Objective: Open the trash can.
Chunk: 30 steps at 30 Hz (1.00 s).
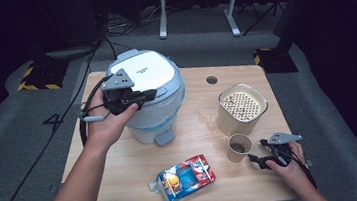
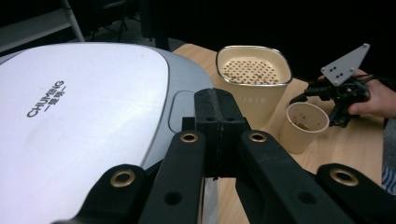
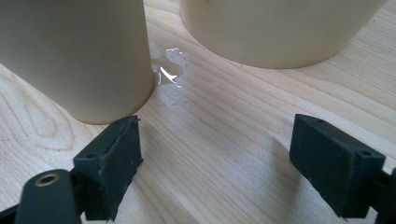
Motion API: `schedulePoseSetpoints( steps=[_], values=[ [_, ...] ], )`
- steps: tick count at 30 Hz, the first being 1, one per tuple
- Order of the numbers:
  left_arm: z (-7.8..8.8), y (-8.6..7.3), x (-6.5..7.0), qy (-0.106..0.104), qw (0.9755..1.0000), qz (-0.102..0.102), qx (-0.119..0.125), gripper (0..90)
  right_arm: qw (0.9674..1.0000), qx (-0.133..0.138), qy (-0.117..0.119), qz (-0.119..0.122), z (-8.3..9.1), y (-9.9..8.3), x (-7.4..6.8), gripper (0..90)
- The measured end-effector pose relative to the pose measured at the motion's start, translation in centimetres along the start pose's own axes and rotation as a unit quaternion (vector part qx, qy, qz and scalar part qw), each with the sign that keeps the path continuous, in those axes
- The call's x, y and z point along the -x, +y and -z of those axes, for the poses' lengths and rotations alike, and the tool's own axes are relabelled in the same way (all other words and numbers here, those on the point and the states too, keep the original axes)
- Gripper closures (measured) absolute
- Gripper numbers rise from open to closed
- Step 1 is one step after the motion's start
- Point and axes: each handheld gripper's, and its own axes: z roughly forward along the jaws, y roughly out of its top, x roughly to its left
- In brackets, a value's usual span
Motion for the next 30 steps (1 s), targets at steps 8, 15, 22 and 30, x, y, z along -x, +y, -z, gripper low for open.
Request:
schedulePoseSetpoints(
  steps=[8, 15, 22, 30],
  values=[
    [-1.6, 0.8, -0.1, 0.007, 0.9999, -0.002, -0.015, 90.0, 1.0000, 0.000, 0.000, 0.000, 0.0, 0.0, 0.0, 16.6],
    [-2.1, 1.1, 0.2, 0.034, 0.9983, -0.014, -0.046, 90.0, 1.0000, 0.000, 0.000, 0.000, 0.0, 0.0, 0.0, 16.6],
    [-2.3, 1.1, 0.3, 0.041, 0.9979, -0.016, -0.047, 90.0, 1.0000, 0.000, 0.000, 0.000, 0.0, 0.0, 0.0, 16.6],
    [-2.4, 1.1, 0.3, 0.045, 0.9977, -0.014, -0.048, 90.0, 1.0000, 0.000, 0.000, 0.000, 0.0, 0.0, 0.0, 16.6]
  ],
)
